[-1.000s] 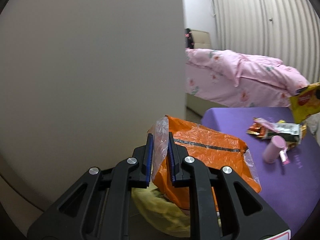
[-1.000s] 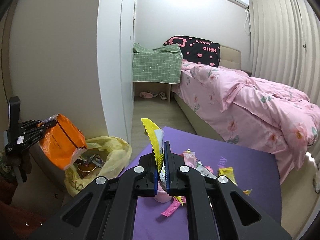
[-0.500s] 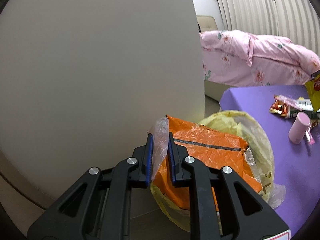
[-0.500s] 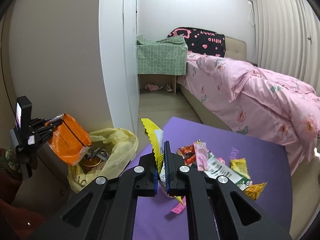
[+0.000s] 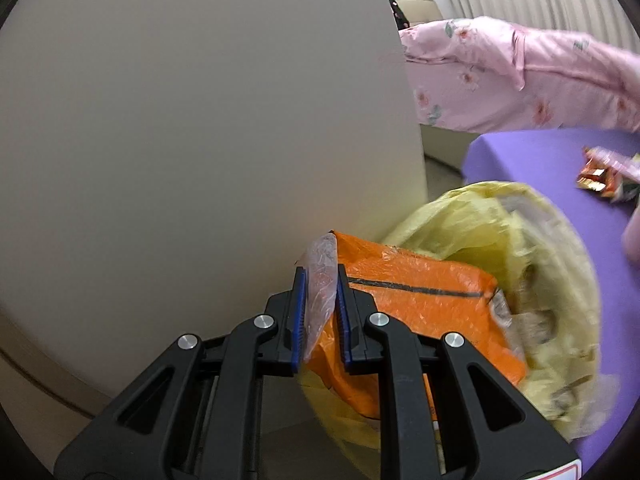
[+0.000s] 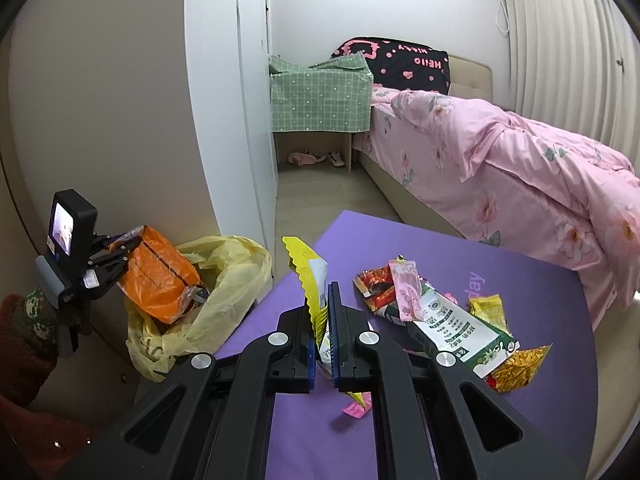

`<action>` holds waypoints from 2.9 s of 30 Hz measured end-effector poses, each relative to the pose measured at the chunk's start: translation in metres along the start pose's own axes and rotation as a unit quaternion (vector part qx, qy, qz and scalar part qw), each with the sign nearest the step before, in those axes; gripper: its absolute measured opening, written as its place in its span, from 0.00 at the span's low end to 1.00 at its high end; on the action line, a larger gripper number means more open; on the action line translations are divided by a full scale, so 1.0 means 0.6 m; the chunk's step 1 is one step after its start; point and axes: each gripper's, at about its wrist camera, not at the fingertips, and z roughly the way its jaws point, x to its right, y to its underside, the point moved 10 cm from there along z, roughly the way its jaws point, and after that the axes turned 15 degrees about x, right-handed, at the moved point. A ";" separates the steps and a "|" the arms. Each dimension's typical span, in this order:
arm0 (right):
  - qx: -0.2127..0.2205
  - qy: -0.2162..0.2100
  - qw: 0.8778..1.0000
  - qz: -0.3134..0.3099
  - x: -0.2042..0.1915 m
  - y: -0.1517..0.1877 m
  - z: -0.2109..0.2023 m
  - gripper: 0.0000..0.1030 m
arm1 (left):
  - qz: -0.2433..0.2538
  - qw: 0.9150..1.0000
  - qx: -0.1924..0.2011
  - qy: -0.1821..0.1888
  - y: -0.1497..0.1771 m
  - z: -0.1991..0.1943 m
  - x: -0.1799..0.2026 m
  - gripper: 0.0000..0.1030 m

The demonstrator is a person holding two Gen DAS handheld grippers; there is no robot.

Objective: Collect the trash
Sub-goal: 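Drop the orange bag into the trash bag with the left tool while the right tool holds the wrapper, then move the yellow wrapper into the trash bag and open the right tool, then return both tools to the table toward the pink candy wrapper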

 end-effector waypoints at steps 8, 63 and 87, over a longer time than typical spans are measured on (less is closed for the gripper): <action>-0.004 -0.008 1.000 0.006 -0.011 0.005 0.020 0.07 | -0.174 0.976 -0.045 0.120 0.019 0.010 0.038 0.20; -0.084 -0.107 0.989 -0.063 -0.267 0.074 0.221 0.43 | -0.268 0.958 0.034 0.098 0.021 -0.112 -0.098 0.59; -0.011 0.123 0.992 -0.019 0.157 0.055 0.005 0.50 | -0.145 0.944 0.005 0.295 -0.069 -0.116 0.264 0.59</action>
